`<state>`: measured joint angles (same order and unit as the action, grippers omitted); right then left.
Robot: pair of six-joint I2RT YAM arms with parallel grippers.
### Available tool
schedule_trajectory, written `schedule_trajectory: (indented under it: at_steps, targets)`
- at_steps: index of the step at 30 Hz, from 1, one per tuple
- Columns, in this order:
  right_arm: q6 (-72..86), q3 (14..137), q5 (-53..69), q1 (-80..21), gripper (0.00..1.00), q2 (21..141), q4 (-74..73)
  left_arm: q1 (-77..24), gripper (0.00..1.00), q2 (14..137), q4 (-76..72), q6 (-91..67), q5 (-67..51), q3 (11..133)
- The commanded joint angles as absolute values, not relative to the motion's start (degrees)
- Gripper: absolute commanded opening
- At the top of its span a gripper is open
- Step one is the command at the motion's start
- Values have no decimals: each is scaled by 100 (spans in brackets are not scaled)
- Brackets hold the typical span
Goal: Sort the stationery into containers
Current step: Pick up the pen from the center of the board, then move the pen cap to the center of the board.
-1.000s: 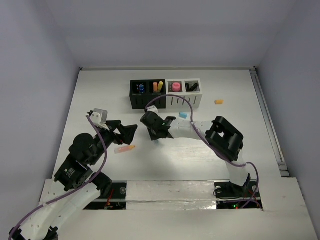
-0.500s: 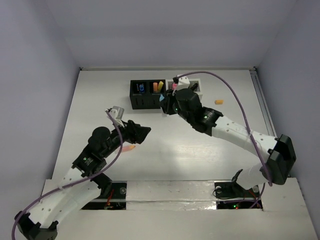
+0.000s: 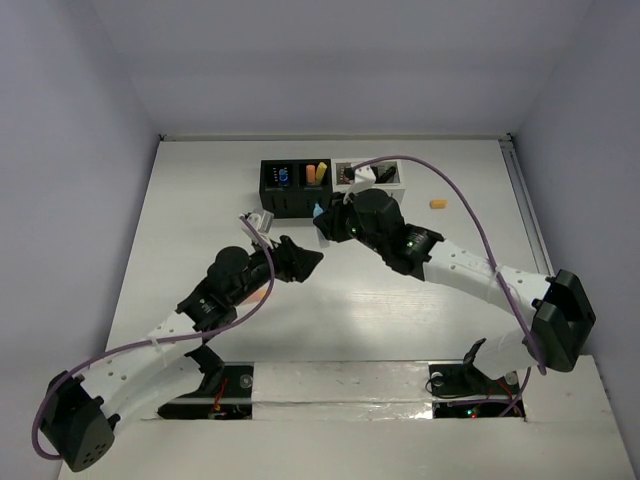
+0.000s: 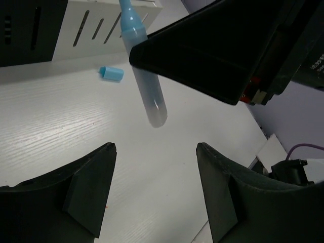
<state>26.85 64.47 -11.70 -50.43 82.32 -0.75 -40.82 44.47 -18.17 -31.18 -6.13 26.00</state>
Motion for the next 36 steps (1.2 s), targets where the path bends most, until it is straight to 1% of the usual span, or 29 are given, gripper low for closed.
schedule_trajectory:
  at_steps: [1, 5, 8, 14, 16, 17, 20, 22, 23, 26, 27, 30, 31, 32, 34, 35, 36]
  targets:
    - [2812, 6355, -1028, -5133, 4, 7998, 474, -4131, 61, 4587, -2636, -3173, -554, 2716]
    - [2900, 6284, -871, -5133, 4, 7945, 598, -4131, 58, 4851, -2751, -3147, -545, 2768]
    - [2988, 6214, -757, -5133, 4, 7937, 694, -4131, 52, 4939, -2882, -3129, -519, 2786]
    - [3155, 6117, -431, -5186, 4, 7945, 844, -4184, 49, 5124, -3032, -3076, -483, 2839]
    - [3190, 6091, -378, -5186, 4, 7972, 844, -4184, 46, 5159, -3093, -3059, -492, 2856]
    - [3217, 6073, -326, -5186, 4, 7980, 861, -4184, 42, 5203, -3120, -3059, -501, 2856]
    - [3331, 6003, -177, -5186, 3, 8007, 940, -4184, 39, 5291, -3199, -3050, -527, 2865]
    - [3357, 5977, -115, -5186, 4, 8016, 993, -4184, 35, 5309, -3208, -3032, -510, 2865]
    - [3375, 5977, -71, -5186, 4, 8033, 1002, -4184, 28, 5291, -3208, -3024, -484, 2865]
    - [3401, 5959, -79, -5186, 4, 8051, 1002, -4184, 13, 5247, -3164, -2988, -396, 2839]
    - [3410, 5950, -97, -5186, 4, 8042, 1019, -4184, 1, 5238, -3129, -2988, -361, 2856]
    - [3410, 5941, -167, -5186, 5, 8007, 993, -4184, 0, 5203, -2997, -2953, -325, 2865]
    - [3419, 5941, -184, -5186, 7, 8007, 984, -4184, 0, 5186, -2962, -2944, -334, 2830]
    - [3419, 5976, -289, -5186, 17, 7998, 941, -4184, 0, 5116, -2953, -2927, -334, 2813]
    - [3358, 5985, -421, -5186, 32, 7911, 818, -4184, 0, 5019, -2909, -2900, -290, 2751]
    - [3314, 5959, -552, -5186, 46, 7875, 783, -4184, 0, 4914, -2831, -2883, -264, 2707]
    - [3287, 5933, -597, -5090, 53, 7831, 704, -4184, 0, 4861, -2787, -2839, -211, 2681]
